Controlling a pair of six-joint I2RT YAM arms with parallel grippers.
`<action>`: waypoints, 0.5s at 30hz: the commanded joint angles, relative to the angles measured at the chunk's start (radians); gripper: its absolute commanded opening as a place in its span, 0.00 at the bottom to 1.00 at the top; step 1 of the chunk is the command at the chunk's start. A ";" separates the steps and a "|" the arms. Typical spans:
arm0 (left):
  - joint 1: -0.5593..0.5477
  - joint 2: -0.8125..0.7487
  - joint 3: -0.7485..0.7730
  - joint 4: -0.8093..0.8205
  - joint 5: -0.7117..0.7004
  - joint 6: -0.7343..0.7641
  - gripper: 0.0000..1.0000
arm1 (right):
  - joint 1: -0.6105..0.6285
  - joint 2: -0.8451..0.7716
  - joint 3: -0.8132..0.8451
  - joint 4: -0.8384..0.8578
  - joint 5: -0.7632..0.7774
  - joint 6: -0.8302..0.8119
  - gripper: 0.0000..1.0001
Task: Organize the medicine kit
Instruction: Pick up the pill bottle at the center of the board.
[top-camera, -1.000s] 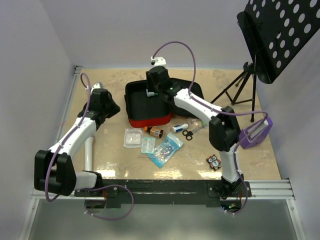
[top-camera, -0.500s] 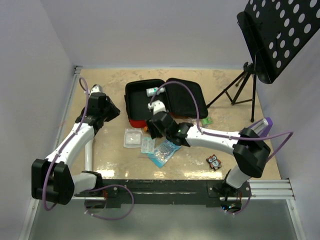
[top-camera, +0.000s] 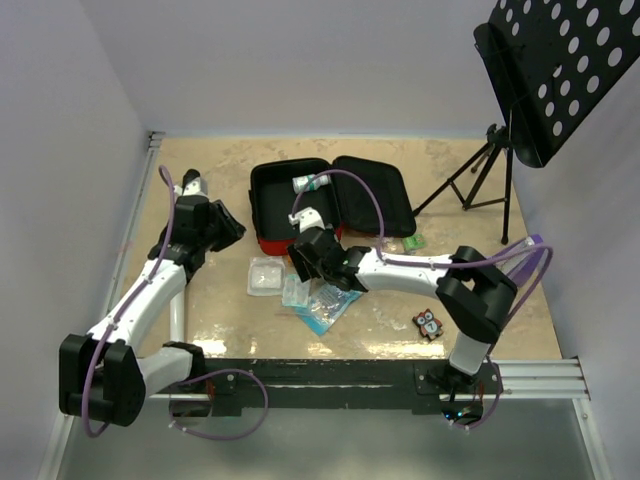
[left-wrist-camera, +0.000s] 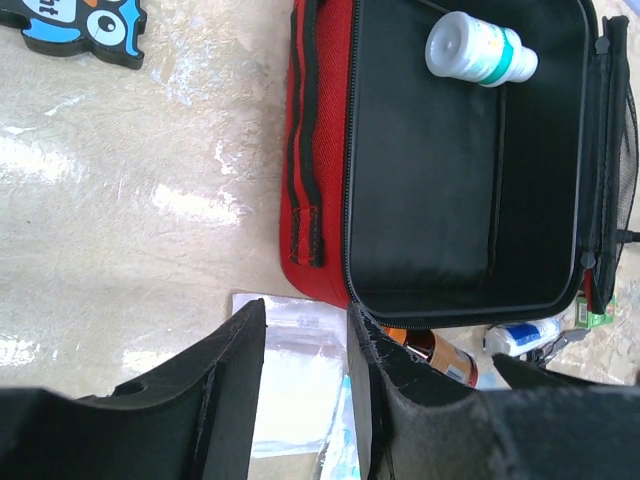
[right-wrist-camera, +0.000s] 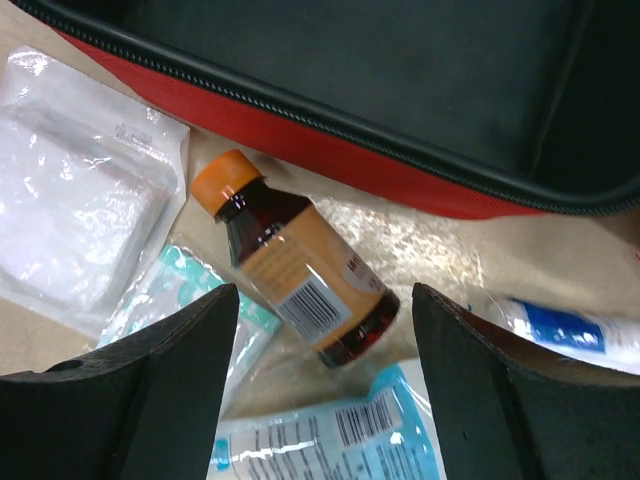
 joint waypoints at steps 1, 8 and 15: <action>-0.003 -0.034 -0.009 0.021 0.016 0.035 0.42 | -0.001 0.065 0.085 0.011 -0.001 -0.055 0.73; -0.002 -0.034 -0.008 0.018 0.017 0.041 0.42 | -0.001 0.160 0.157 -0.066 0.045 -0.058 0.65; -0.002 -0.041 0.008 0.014 0.020 0.046 0.41 | -0.002 0.129 0.146 -0.067 0.008 -0.040 0.44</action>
